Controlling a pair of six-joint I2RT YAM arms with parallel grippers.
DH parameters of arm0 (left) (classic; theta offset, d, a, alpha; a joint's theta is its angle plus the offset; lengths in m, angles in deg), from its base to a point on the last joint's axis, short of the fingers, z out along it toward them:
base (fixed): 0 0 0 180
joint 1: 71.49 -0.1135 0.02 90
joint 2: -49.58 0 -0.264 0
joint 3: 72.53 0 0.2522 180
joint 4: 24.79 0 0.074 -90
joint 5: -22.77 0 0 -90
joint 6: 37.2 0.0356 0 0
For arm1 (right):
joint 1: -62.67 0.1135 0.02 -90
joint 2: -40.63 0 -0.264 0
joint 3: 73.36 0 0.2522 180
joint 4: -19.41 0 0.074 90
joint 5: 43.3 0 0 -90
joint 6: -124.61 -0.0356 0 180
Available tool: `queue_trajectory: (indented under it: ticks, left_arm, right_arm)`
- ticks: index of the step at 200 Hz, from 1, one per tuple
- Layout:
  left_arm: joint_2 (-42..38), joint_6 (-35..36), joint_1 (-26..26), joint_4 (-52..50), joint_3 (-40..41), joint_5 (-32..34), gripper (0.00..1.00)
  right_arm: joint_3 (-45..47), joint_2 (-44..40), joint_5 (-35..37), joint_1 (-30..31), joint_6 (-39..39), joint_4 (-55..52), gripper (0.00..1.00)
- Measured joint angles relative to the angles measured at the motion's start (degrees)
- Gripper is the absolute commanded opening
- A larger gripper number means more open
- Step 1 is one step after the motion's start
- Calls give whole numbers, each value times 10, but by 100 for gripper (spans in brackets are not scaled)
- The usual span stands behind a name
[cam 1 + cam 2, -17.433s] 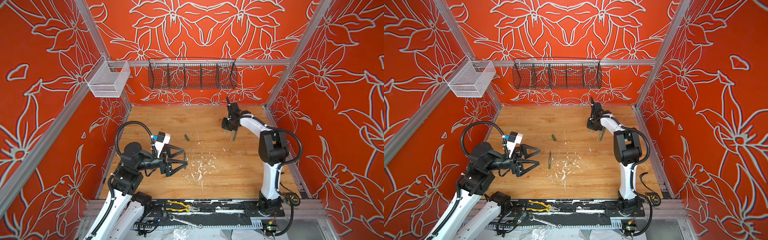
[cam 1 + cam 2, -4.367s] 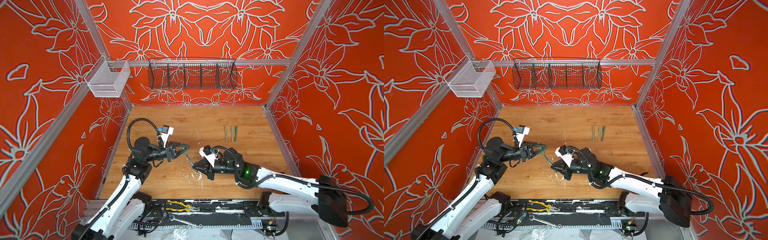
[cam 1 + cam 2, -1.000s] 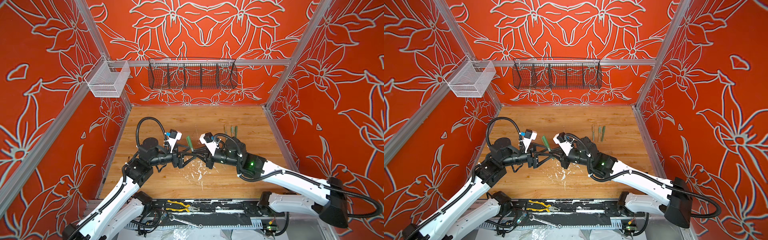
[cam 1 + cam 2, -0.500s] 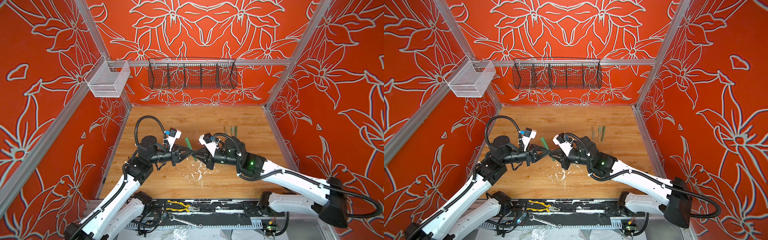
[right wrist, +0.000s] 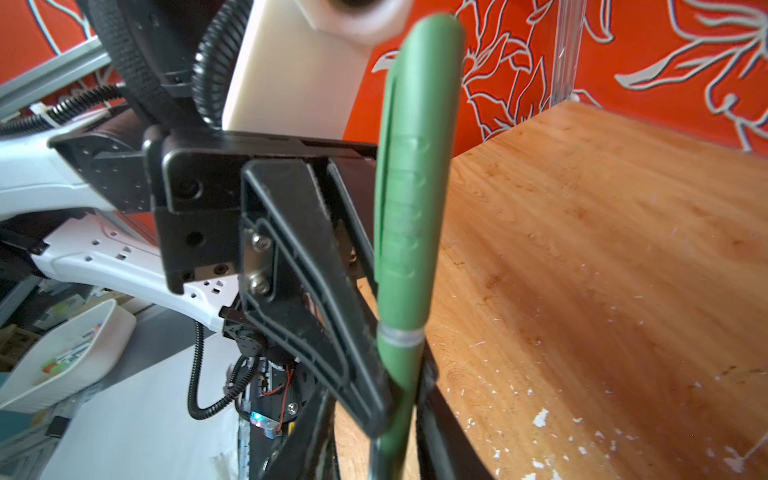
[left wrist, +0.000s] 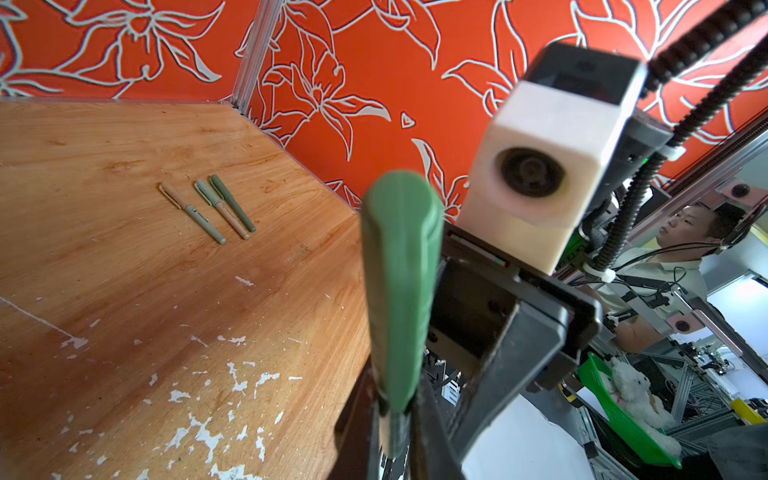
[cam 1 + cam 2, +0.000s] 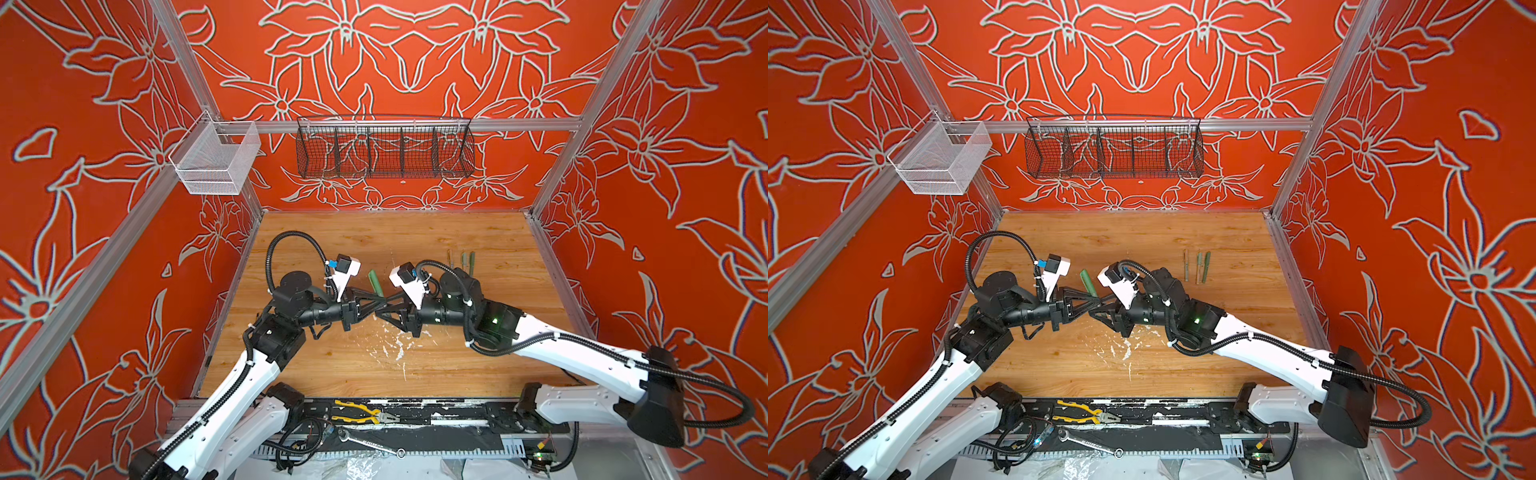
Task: Insert pens into pen caps
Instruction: Put on the pen cap to the pen.
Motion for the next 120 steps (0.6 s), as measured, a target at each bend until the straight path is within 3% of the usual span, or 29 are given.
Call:
queue_trajectory:
  ticks: [67, 120]
  left_arm:
    - [-11, -3, -2, 4, 0, 5, 0]
    - [-19, -9, -2, 9, 1, 9, 0]
  right_arm:
    - [-24, 37, -11, 0, -2, 4, 28]
    - [-29, 57, -15, 3, -14, 13, 11]
